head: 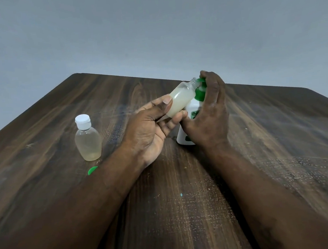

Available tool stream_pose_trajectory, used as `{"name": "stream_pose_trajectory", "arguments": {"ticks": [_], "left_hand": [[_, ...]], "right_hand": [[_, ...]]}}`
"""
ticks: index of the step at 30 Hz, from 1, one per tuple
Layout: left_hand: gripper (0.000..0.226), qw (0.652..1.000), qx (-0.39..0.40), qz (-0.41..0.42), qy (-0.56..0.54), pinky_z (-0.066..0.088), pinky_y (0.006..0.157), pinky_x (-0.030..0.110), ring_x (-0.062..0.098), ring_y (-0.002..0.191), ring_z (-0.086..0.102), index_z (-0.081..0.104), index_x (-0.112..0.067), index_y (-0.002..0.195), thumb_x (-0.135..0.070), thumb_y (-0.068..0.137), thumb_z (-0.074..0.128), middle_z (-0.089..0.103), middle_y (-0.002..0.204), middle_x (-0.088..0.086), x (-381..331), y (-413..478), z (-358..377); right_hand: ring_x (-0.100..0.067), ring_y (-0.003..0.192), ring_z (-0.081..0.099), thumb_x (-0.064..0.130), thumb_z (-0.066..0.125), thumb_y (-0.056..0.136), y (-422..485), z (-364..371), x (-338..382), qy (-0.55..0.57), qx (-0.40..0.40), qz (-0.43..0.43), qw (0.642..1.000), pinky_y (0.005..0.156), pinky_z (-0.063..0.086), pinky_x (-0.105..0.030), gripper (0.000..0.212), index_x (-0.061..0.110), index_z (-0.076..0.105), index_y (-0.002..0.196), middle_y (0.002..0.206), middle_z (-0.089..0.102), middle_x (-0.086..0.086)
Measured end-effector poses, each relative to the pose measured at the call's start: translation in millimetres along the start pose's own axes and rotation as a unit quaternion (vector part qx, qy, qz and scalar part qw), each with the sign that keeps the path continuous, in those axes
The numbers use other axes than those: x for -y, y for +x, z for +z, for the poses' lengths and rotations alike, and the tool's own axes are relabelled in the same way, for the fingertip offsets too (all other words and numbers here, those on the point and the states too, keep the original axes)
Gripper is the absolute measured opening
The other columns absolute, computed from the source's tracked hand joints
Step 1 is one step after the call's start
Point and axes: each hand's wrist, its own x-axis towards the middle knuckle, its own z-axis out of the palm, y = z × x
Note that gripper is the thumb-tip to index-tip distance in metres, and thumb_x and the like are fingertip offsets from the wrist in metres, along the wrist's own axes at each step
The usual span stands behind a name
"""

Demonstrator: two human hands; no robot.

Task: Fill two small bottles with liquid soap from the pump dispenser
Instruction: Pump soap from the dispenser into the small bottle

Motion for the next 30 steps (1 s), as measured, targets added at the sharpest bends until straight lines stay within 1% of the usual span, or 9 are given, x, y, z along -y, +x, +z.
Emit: {"name": "stream_pose_trajectory", "arguments": {"ticks": [4, 7, 13, 18, 21, 25, 27, 29, 30], "left_hand": [[0.029, 1.000, -0.008, 0.003, -0.004, 0.062, 0.069, 0.024, 0.028, 0.082, 0.076, 0.065, 0.008, 0.120, -0.007, 0.096, 0.068, 0.074, 0.111, 0.024, -0.8, 0.0, -0.3], [0.034, 1.000, -0.016, 0.004, -0.004, 0.061, 0.067, 0.023, 0.028, 0.083, 0.076, 0.063, 0.009, 0.124, -0.007, 0.095, 0.068, 0.072, 0.115, 0.026, 0.0, -0.6, -0.3], [0.036, 1.000, -0.015, 0.002, -0.003, 0.062, 0.068, 0.025, 0.030, 0.085, 0.076, 0.063, 0.009, 0.126, -0.007, 0.095, 0.070, 0.072, 0.119, 0.028, 0.3, -1.7, 0.0], [0.035, 1.000, -0.015, 0.001, -0.005, 0.062, 0.068, 0.024, 0.031, 0.086, 0.076, 0.063, 0.008, 0.125, -0.007, 0.095, 0.069, 0.073, 0.116, 0.026, -0.1, -2.4, 0.5], [0.037, 1.000, -0.014, 0.003, -0.006, 0.062, 0.068, 0.024, 0.029, 0.085, 0.076, 0.063, 0.009, 0.127, -0.009, 0.095, 0.069, 0.073, 0.114, 0.025, -0.7, -2.8, 1.4], [0.039, 1.000, -0.022, 0.004, -0.004, 0.062, 0.067, 0.024, 0.030, 0.087, 0.076, 0.063, 0.009, 0.126, -0.011, 0.094, 0.071, 0.072, 0.114, 0.026, -1.6, -4.1, 2.3], [0.038, 1.000, -0.024, 0.002, 0.000, 0.062, 0.067, 0.024, 0.031, 0.088, 0.075, 0.063, 0.009, 0.125, -0.012, 0.094, 0.071, 0.072, 0.114, 0.026, -2.0, -4.6, 2.3], [0.036, 1.000, -0.022, 0.000, 0.001, 0.062, 0.066, 0.024, 0.031, 0.087, 0.075, 0.064, 0.009, 0.124, -0.012, 0.094, 0.070, 0.072, 0.114, 0.027, -2.4, -5.5, 2.7], [0.037, 1.000, -0.020, -0.001, 0.002, 0.062, 0.066, 0.024, 0.030, 0.085, 0.075, 0.063, 0.009, 0.124, -0.012, 0.094, 0.070, 0.071, 0.115, 0.027, -2.5, -5.8, 2.8]], "right_hand": [[-0.031, 0.125, 0.056, 0.045, 0.080, 0.075, 0.6, -0.4, 0.3, 0.017, 0.002, 0.015, 1.000, 0.092, 0.058, -0.051, 0.092, 0.003, 0.043, 0.147, 0.145, 0.048, -0.016], [-0.029, 0.121, 0.057, 0.045, 0.080, 0.071, 0.0, -1.1, 1.3, 0.030, 0.004, 0.025, 0.999, 0.091, 0.058, -0.049, 0.091, 0.002, 0.046, 0.144, 0.142, 0.050, -0.015], [-0.031, 0.129, 0.055, 0.040, 0.087, 0.074, -0.2, -0.8, 1.2, 0.018, 0.000, 0.023, 1.000, 0.093, 0.058, -0.051, 0.097, 0.005, 0.041, 0.151, 0.150, 0.047, -0.017], [-0.031, 0.132, 0.054, 0.052, 0.077, 0.077, 0.1, -0.7, 3.5, 0.016, 0.005, 0.026, 1.000, 0.095, 0.058, -0.051, 0.097, 0.006, 0.038, 0.154, 0.152, 0.046, -0.017], [-0.032, 0.132, 0.054, 0.049, 0.082, 0.078, 0.5, 0.8, 2.0, 0.011, 0.012, 0.034, 0.999, 0.095, 0.058, -0.052, 0.098, 0.008, 0.036, 0.154, 0.152, 0.045, -0.017], [-0.031, 0.127, 0.056, 0.040, 0.090, 0.074, 0.7, 2.3, 0.4, 0.008, 0.016, 0.045, 0.999, 0.094, 0.058, -0.051, 0.097, 0.007, 0.040, 0.151, 0.147, 0.048, -0.016], [-0.029, 0.126, 0.056, 0.040, 0.093, 0.073, 0.9, 2.4, 0.7, 0.004, 0.016, 0.050, 0.999, 0.094, 0.058, -0.050, 0.098, 0.007, 0.041, 0.150, 0.146, 0.050, -0.015], [-0.029, 0.127, 0.056, 0.040, 0.093, 0.073, 0.7, 2.5, 1.6, 0.004, 0.012, 0.048, 0.999, 0.094, 0.058, -0.050, 0.098, 0.010, 0.040, 0.150, 0.146, 0.049, -0.014], [-0.030, 0.128, 0.056, 0.040, 0.089, 0.074, 0.6, 2.4, 2.2, 0.003, 0.010, 0.046, 0.999, 0.094, 0.058, -0.051, 0.097, 0.011, 0.038, 0.150, 0.148, 0.048, -0.015]]}}
